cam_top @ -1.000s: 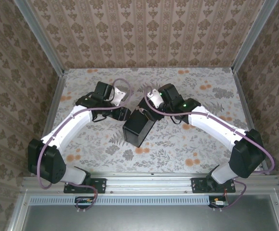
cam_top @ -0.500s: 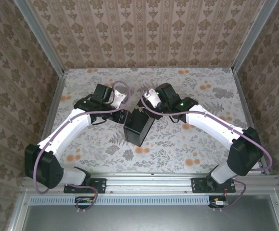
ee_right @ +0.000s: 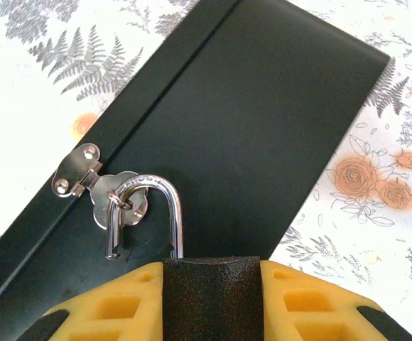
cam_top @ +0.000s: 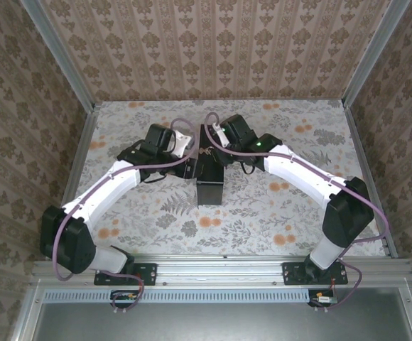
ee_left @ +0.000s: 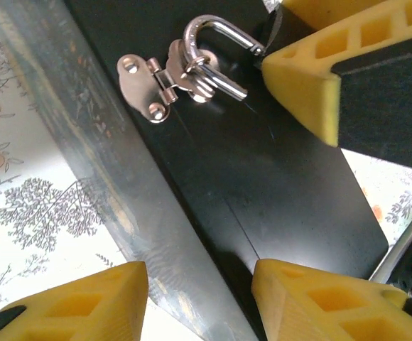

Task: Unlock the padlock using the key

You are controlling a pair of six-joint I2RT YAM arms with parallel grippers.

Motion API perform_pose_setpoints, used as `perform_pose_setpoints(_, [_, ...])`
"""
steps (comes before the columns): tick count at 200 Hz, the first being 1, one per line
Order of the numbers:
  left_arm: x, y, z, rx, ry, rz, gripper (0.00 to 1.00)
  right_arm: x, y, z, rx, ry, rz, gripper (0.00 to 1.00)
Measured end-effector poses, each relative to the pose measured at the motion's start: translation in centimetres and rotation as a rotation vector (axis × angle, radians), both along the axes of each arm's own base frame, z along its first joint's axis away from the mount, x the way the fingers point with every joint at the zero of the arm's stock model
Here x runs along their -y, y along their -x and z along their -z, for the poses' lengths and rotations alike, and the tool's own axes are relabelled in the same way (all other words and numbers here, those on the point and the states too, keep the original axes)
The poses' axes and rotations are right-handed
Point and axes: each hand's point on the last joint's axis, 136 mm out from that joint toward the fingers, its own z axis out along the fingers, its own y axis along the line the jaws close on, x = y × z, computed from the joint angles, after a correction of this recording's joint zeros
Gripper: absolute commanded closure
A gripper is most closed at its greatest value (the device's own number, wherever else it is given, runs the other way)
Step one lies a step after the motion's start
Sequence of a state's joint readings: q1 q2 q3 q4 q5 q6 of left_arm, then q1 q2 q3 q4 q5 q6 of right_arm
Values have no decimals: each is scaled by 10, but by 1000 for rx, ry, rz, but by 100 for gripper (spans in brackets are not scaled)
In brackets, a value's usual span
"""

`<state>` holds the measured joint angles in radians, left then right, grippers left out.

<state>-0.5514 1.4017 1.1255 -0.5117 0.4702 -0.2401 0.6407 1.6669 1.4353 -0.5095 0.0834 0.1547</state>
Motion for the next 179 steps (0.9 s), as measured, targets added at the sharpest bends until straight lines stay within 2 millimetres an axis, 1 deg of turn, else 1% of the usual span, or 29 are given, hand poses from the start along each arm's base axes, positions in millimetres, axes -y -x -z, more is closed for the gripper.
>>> perform_pose_setpoints(54, [9,-9,0,16,29,-8,48,-9,-17,-1,-3,-131,169,98])
perform_pose_setpoints(79, [9,-10,0,18,33,-10,49,-13,-28,-2,12,-194,254,99])
perform_pose_setpoints(88, [9,-9,3,12,29,-11,48,-13,-33,-2,21,-218,293,99])
perform_pose_setpoints(121, [10,-14,3,31,37,-18,49,-12,-39,-5,22,-278,395,99])
perform_pose_setpoints(144, [9,-18,4,42,44,-25,49,-15,-47,-7,21,-304,437,99])
perform_pose_setpoints(167, [11,-15,5,29,63,-13,49,-19,-57,-8,25,-327,473,99])
perform_pose_setpoints(179, [11,-6,15,-13,55,2,49,-19,-62,-9,32,-334,487,99])
